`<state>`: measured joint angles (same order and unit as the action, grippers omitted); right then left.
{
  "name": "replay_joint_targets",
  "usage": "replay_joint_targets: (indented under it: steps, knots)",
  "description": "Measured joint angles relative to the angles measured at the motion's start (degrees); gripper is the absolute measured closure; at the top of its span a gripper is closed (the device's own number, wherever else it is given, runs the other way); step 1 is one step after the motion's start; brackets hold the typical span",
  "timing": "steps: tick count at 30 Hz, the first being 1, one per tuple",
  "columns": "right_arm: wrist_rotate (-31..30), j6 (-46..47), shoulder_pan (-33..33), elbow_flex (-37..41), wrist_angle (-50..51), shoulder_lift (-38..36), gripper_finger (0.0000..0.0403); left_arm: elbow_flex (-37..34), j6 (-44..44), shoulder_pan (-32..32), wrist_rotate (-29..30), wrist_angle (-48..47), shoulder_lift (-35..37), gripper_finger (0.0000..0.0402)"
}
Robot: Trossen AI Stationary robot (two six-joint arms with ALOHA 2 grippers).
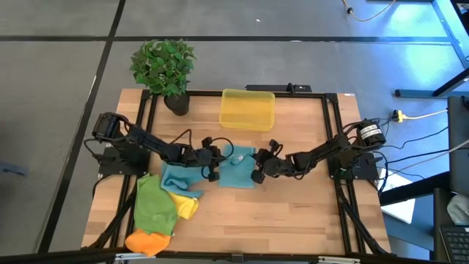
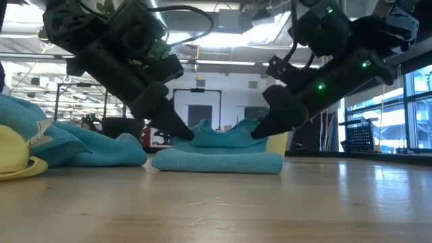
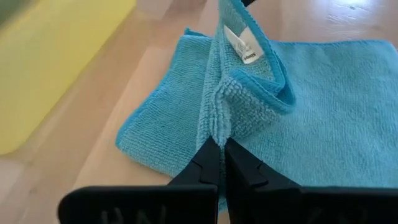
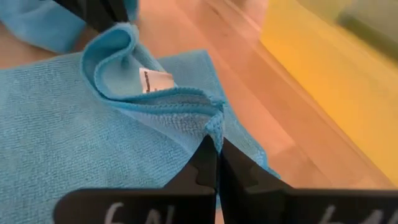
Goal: Fold microfiber towels
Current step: Fold the left blue microfiber towel
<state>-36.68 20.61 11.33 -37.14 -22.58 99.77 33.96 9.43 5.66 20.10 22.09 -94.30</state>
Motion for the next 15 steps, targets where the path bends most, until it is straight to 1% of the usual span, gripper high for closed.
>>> replay_joint_targets:
  steps: [3,10,13,15]
  knots:
    - [-0.9,1.8,-0.7,0.0,2.9,0.0,0.0403,0.0,0.8,-0.8,0.0,-0.4,0.0,0.038]
    - [-2.9,5.0,-1.0,0.1,6.3,0.0,0.0403,0.0,1.2,-1.7,1.6,-0.4,0.0,0.0303]
    - [-3.4,6.0,-1.1,0.1,7.0,0.0,0.0403,0.0,1.2,-1.6,2.3,0.0,0.0,0.0286]
    - [-4.1,6.1,-1.1,0.1,7.1,0.0,0.0403,0.0,1.5,-1.3,2.1,1.0,0.0,0.0283]
